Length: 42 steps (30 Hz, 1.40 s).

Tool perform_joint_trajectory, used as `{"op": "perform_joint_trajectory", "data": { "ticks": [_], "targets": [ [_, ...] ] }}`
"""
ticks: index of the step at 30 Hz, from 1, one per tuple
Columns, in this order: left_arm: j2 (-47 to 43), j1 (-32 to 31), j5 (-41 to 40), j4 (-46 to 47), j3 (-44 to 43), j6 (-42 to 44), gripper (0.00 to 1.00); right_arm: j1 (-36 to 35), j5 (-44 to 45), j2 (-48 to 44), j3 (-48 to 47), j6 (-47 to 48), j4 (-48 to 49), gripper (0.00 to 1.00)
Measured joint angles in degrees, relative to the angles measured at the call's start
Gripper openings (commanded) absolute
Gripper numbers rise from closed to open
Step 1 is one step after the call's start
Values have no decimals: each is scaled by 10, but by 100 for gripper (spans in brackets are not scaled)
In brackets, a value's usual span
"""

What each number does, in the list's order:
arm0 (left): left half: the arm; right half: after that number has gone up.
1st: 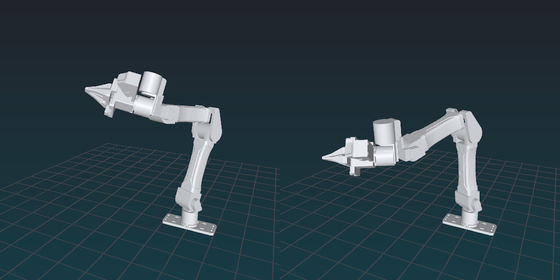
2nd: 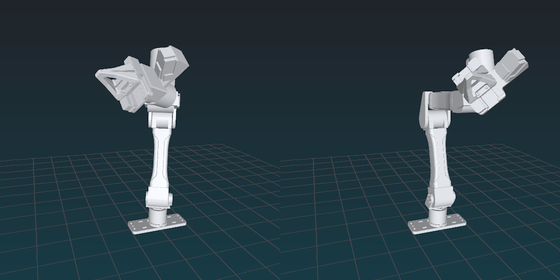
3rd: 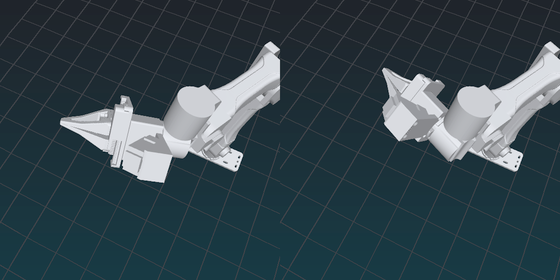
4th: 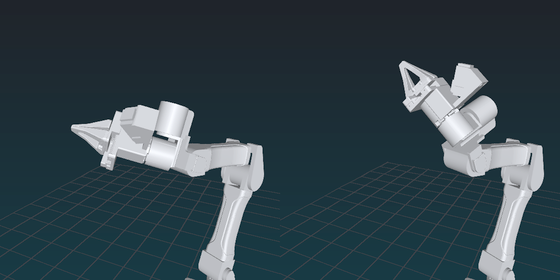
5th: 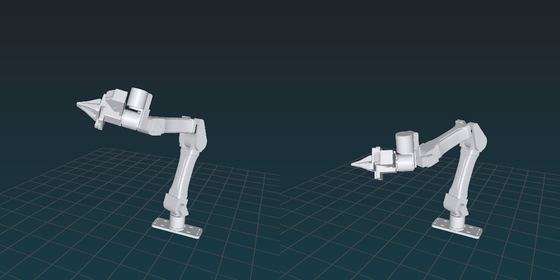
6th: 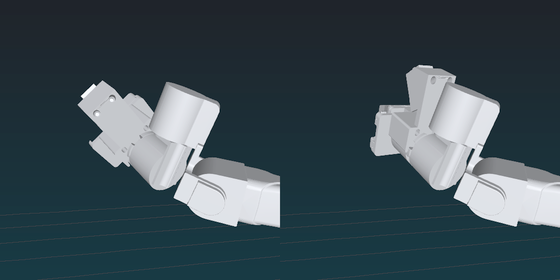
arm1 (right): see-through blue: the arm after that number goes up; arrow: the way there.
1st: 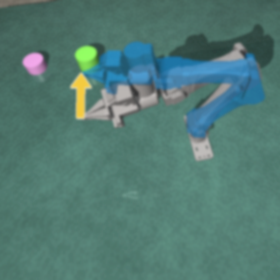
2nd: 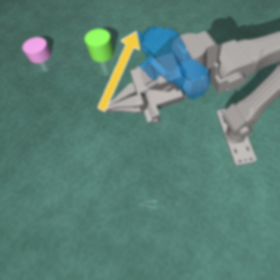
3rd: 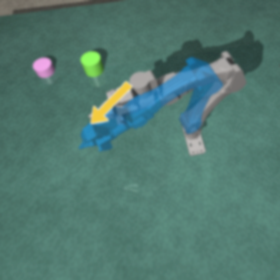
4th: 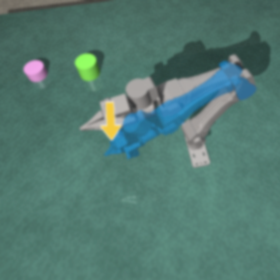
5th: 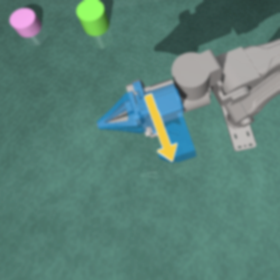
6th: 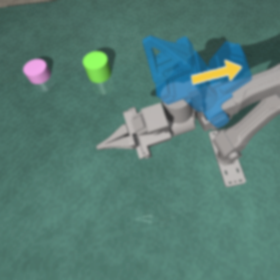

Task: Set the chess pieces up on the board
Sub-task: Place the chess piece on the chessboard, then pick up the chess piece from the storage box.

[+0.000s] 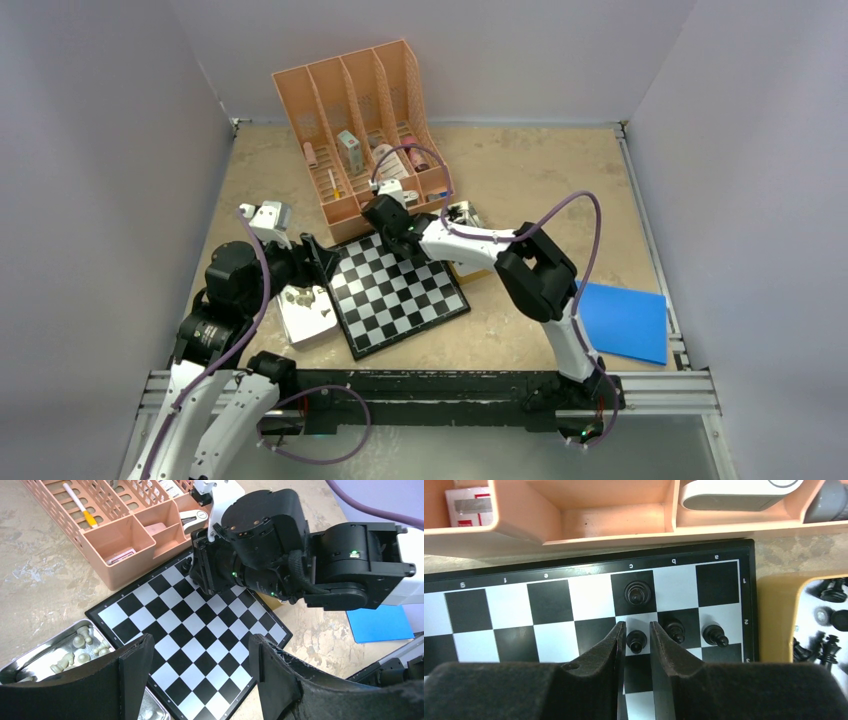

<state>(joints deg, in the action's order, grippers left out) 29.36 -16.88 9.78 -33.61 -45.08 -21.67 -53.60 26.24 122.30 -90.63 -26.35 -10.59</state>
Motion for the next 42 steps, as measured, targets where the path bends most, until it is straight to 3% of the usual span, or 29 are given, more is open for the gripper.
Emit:
{"op": "perform_joint_trajectory", "data": {
  "ticks": [11,18,29,42],
  "targets": [
    [0,0,0,0,0,0,69,5,21,-111,8,9,-13,27],
    [0,0,0,0,0,0,69,45,41,-168,58,9,-11,27],
    [0,0,0,0,0,0,69,149,41,-193,171,-5,0,29],
    [4,0,0,0,0,0,69,153,-5,-162,223,-8,47,29]
  ]
}}
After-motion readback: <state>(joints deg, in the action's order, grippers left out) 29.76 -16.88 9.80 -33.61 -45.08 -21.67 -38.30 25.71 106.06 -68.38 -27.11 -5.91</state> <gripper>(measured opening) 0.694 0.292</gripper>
